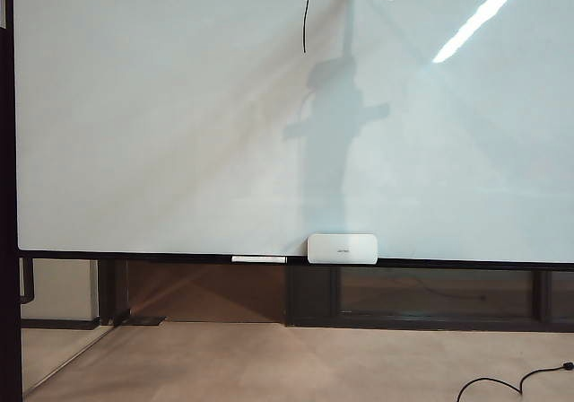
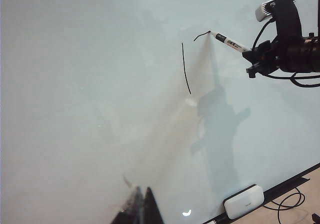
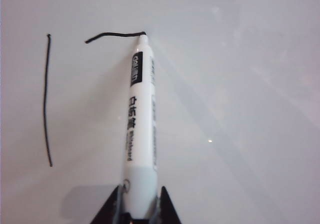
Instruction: Reach to the right to find the marker pen, pick it up, and write the number 13 on the whiteboard.
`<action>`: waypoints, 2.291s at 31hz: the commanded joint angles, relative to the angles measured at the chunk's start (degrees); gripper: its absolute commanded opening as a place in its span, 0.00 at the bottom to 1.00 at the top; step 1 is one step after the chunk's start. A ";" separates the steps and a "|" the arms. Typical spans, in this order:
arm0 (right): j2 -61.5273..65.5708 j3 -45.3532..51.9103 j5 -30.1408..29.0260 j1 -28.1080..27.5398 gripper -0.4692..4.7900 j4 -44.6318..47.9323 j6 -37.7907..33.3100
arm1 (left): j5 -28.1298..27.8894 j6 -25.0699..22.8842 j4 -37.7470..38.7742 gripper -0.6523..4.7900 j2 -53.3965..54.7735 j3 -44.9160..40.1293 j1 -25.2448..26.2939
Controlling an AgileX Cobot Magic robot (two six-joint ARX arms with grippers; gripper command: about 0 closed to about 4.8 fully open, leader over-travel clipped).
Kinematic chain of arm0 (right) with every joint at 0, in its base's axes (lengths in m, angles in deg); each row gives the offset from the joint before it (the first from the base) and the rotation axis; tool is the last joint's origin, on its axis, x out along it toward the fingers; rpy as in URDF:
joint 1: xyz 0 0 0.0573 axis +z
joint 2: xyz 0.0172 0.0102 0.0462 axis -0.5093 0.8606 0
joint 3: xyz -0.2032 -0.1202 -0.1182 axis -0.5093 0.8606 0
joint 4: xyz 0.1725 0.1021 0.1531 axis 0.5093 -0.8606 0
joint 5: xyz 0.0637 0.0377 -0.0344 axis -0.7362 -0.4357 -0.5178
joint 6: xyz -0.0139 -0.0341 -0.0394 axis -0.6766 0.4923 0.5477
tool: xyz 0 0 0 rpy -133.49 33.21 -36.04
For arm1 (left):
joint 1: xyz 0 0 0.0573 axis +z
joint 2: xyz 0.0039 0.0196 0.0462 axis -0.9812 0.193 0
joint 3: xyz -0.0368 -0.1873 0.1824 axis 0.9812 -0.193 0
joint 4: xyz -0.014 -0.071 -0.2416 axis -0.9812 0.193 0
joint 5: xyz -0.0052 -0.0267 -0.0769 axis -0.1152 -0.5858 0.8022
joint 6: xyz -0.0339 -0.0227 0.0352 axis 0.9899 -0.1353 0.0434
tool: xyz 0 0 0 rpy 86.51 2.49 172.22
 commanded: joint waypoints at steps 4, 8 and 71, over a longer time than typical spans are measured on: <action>-0.46 -0.33 1.79 -0.07 0.08 -0.90 -0.07 | 0.17 0.31 -0.68 0.11 -0.59 0.33 -0.02; -0.46 -0.33 1.79 -0.07 0.08 -4.02 -0.07 | 0.17 0.33 -0.66 0.11 -0.59 0.33 -0.02; 1.79 -0.04 -10.84 0.13 0.08 -21.09 -6.03 | 0.17 0.33 -2.56 0.11 -0.96 0.33 -0.02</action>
